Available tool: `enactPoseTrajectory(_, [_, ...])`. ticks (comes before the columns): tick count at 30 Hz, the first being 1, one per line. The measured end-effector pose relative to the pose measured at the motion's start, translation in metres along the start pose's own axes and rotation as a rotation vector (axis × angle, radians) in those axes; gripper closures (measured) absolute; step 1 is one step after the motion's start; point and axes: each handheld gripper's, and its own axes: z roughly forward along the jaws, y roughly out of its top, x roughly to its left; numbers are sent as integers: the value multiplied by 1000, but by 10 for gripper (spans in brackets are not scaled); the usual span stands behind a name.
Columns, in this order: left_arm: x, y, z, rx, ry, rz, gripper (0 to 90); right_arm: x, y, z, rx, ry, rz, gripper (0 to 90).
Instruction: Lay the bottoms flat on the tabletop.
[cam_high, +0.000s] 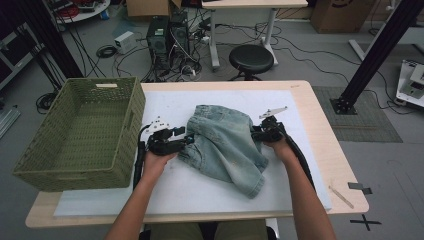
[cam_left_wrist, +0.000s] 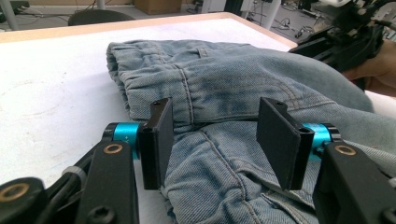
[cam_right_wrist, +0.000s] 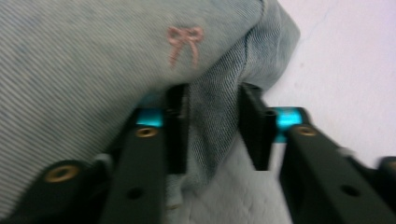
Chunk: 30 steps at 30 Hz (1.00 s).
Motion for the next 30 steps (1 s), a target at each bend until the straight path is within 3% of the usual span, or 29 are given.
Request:
enactPoseTrajectory(1, [0,0,0,1,1,1,464,3,3,0,1,-25,-32,816])
enactPoseTrajectory(3, [0,0,0,1,3,1,465,5,4,-3,0,-56,-52,882])
enactPoseTrajectory(6, [0,0,-2,4,2,2,465,3,4,-16,30,-134,-68,890])
enactPoseTrajectory(10, [0,-2,-2,8,4,0,465,-5,0,-50,22,-267,-61,891])
enactPoseTrajectory(11, [0,-3,-3,11,5,0,465,-6,0,-55,35,-296,-66,891])
enactPoseTrajectory(12, [0,-3,-2,9,4,-2,465,-7,-1,-62,58,-360,-82,891])
enactPoseTrajectory(14, [-1,-4,-2,11,2,-5,465,-9,-2,-67,85,-396,-75,890])
enactPoseTrajectory(18, [-3,-5,2,28,-6,3,464,-10,-5,-64,102,-383,-58,877])
enactPoseTrajectory(20, [-4,-7,4,55,-7,6,452,-11,-6,-61,68,-325,-45,798])
enactPoseTrajectory(21, [-4,-7,5,63,-7,5,446,-12,-8,-60,39,-314,-27,731])
enactPoseTrajectory(23, [-4,-10,9,85,0,-1,421,-14,-10,-62,2,-297,-3,698])
enactPoseTrajectory(25, [-3,-12,11,103,18,7,415,-15,-13,-66,-26,-301,19,638])
enactPoseTrajectory(30, [-2,-16,20,157,33,7,354,-21,-21,-74,-51,-302,45,619])
